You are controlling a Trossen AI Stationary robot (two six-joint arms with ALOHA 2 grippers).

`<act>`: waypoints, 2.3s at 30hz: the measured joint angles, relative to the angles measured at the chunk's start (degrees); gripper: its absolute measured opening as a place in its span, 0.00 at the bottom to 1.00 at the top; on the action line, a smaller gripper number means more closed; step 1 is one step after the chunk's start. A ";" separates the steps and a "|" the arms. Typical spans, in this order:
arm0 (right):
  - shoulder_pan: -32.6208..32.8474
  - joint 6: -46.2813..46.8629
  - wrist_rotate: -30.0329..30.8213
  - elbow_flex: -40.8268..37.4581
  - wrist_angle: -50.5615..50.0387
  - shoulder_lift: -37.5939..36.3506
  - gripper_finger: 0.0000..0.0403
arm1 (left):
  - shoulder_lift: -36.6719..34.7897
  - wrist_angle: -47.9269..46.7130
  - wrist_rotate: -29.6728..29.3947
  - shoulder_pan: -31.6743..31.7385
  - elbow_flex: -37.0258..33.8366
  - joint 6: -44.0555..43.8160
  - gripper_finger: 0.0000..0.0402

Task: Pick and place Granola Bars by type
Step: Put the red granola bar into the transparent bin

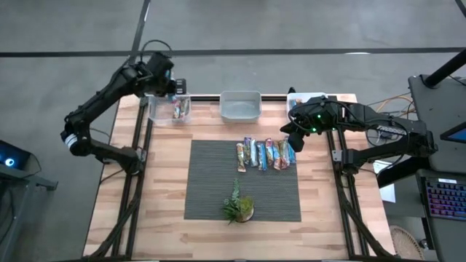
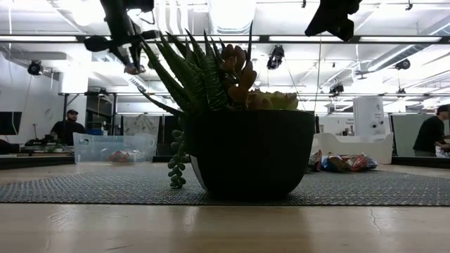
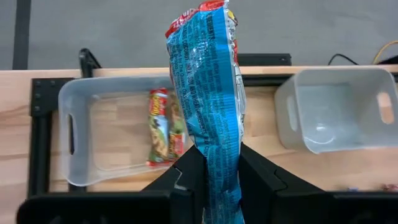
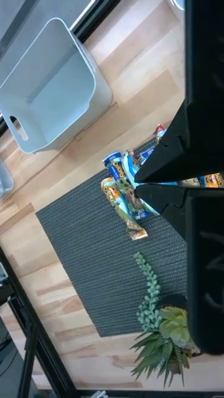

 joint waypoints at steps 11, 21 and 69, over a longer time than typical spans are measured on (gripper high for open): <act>-0.63 1.40 1.62 0.00 0.21 0.00 0.02 | 1.74 0.02 2.50 8.54 -0.20 7.11 0.14; -1.68 1.96 1.79 0.00 0.22 0.00 0.02 | 10.52 -0.14 4.64 11.89 -0.21 9.84 0.14; -1.62 5.60 1.88 -3.74 0.46 -0.02 0.02 | 19.90 12.44 4.47 16.59 -17.16 12.15 0.14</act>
